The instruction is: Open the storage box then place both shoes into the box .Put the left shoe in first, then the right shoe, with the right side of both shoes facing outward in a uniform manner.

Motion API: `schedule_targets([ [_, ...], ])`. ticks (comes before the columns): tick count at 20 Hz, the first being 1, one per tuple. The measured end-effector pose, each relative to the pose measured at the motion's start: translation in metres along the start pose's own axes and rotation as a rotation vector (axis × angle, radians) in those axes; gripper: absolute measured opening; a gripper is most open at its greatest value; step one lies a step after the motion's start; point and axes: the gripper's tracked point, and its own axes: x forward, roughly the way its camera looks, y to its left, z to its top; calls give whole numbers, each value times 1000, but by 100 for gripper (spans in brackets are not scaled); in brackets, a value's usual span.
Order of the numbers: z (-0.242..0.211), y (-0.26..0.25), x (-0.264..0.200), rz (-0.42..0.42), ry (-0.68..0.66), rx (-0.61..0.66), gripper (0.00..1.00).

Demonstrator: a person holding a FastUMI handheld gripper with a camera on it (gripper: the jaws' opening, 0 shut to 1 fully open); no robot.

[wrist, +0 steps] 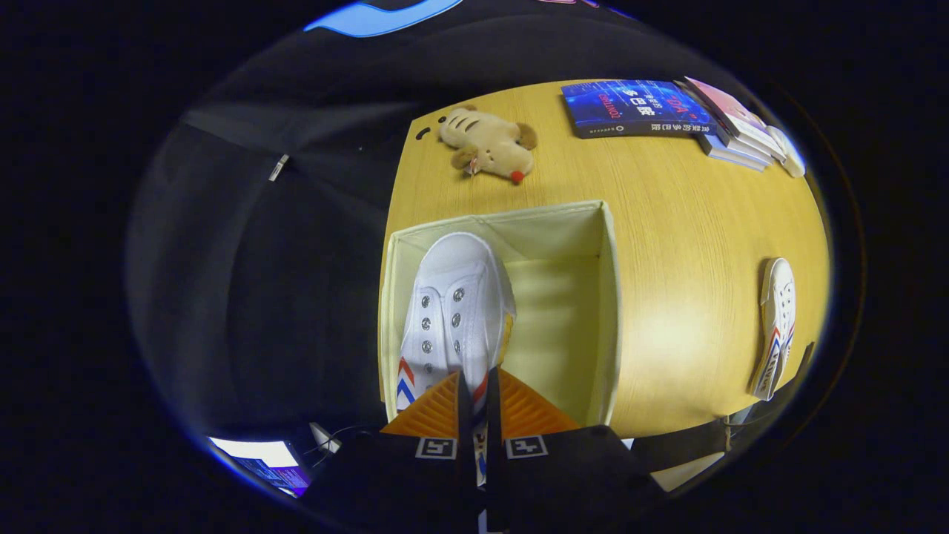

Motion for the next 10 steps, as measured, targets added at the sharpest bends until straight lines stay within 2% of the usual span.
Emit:
schedule_targets([
  [8,-6,-2,36,-19,45,22,9],
  [10,-10,2,44,7,62,33,9],
])
